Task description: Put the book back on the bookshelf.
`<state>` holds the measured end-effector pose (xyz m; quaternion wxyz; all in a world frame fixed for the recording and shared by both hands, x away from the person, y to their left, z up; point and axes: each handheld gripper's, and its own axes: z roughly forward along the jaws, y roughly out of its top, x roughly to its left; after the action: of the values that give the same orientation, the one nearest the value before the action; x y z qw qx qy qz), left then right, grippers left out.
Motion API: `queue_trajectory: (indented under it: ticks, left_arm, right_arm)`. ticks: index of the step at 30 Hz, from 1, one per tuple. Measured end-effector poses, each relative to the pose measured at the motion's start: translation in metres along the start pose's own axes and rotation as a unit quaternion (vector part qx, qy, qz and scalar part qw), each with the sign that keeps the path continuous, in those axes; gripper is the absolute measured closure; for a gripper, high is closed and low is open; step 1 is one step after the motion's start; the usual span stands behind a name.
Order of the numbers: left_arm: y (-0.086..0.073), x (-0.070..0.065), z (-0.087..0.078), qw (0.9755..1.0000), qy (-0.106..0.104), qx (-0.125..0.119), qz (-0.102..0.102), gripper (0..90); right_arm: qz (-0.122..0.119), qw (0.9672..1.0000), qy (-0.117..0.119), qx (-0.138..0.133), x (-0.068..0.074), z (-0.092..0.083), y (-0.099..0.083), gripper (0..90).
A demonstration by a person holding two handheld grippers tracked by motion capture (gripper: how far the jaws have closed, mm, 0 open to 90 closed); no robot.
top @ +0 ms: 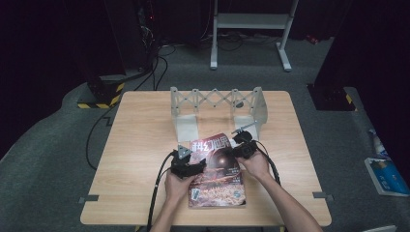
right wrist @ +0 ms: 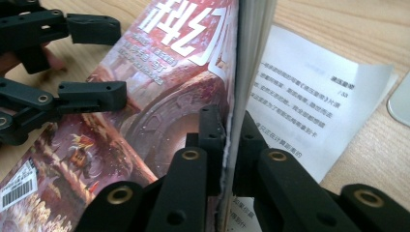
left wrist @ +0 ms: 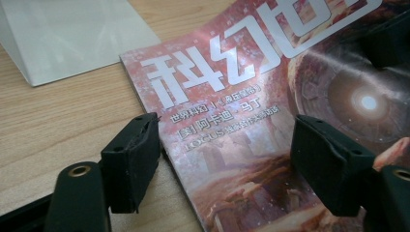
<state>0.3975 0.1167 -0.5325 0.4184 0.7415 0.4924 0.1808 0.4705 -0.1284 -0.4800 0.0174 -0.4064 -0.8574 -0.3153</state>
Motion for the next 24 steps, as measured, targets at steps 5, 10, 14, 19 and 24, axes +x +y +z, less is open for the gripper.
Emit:
queue_trajectory:
  ticks: [5, 10, 14, 19, 24]
  left_arm:
    - [0.000, 0.003, -0.001, 0.9998, -0.017, 0.001, -0.009, 20.4]
    - [0.000, 0.005, -0.001, 0.9994, -0.031, 0.002, -0.014, 16.5]
    - [0.000, 0.004, -0.001, 0.9988, -0.046, 0.003, -0.018, 13.1]
    - [0.000, 0.005, -0.002, 0.9982, -0.056, 0.005, -0.019, 9.7]
    - [0.000, 0.006, -0.002, 0.9964, -0.080, 0.004, -0.030, 6.6]
  right_arm:
    - [-0.029, 0.9995, 0.006, -0.015, 0.004, -0.006, -0.002, 87.2]
    - [-0.046, 0.9983, 0.016, -0.033, 0.008, -0.013, -0.006, 87.4]
    - [-0.062, 0.9968, 0.022, -0.045, 0.011, -0.019, -0.008, 87.5]
    - [-0.084, 0.9938, 0.035, -0.063, 0.015, -0.028, -0.012, 87.5]
    - [-0.100, 0.9909, 0.046, -0.078, 0.018, -0.035, -0.014, 87.5]
